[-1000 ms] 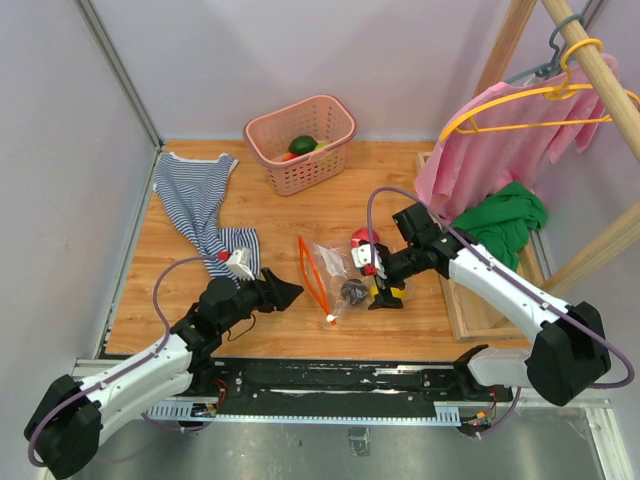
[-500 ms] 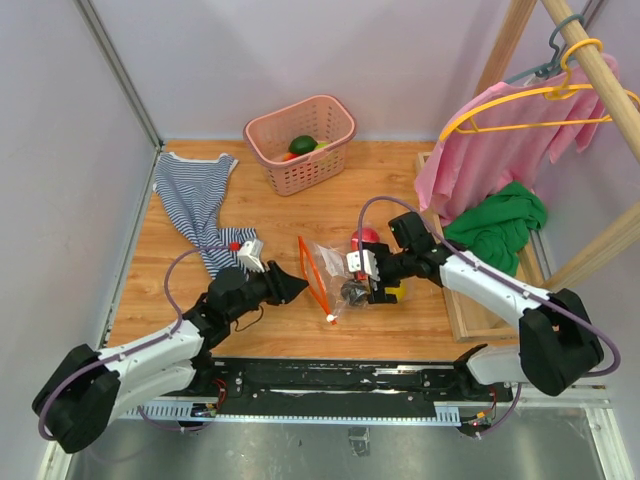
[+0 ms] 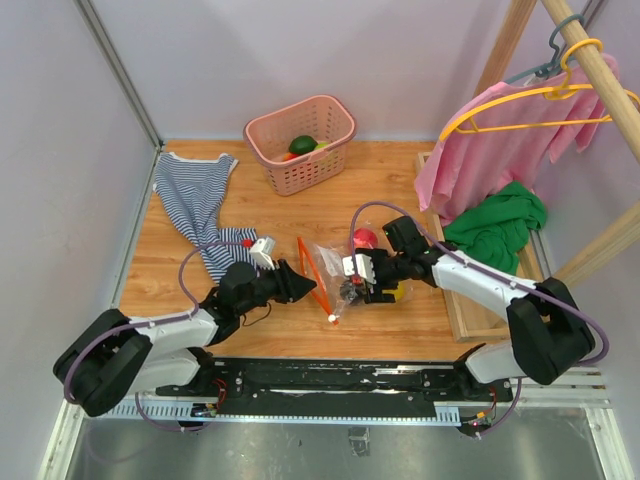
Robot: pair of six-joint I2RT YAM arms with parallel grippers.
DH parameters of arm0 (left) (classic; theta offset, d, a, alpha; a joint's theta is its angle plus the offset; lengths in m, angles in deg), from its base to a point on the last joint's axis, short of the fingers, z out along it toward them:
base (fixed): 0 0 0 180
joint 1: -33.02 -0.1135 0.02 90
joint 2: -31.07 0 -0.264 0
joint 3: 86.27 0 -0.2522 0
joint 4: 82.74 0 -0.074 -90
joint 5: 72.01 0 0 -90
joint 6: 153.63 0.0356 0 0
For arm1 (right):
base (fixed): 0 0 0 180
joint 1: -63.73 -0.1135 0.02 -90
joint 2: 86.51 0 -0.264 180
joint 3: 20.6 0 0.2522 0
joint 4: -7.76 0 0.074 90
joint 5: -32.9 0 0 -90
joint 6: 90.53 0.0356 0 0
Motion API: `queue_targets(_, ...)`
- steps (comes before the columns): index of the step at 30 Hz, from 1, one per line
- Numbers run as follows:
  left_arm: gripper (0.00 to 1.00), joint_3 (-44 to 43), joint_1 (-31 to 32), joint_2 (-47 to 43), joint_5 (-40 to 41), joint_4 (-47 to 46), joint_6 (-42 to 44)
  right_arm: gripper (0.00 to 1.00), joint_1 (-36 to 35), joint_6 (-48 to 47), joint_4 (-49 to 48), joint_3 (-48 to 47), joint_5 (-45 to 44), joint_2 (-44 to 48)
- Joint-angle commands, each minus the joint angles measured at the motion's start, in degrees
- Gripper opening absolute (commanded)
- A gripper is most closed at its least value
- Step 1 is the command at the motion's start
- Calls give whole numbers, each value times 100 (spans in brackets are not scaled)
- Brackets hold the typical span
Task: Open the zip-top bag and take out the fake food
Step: Pick up the fake fruit from the zipper food storage bag.
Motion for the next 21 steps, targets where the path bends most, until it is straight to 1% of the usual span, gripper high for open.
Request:
queue_targets(1,44,-207,-9,345,-276,-592,51,77,-79,-124,-77,53,-130,-112)
queue_targets(7,42,-186,-9,681,-414,-815,-45,68,-113,-111,-30,8,-153,-205)
queue_targets(10,42,-176,-8,828,-487,-1003,-118,66,-130,-96,-30,-1,-156,-230)
queue_targets(12,42,-205,-9,965,-561,-1145,-157,63,-162,-96,-29,-7,-159,-249)
queue_targets(14,42,-257,-8,1138,-660,-1293,-218,61,-180,-90,-14,-20,-164,-275)
queue_targets(21,43,-504,-9,1940,-914,-1791,-390,52,-280,-94,20,-54,-245,-376)
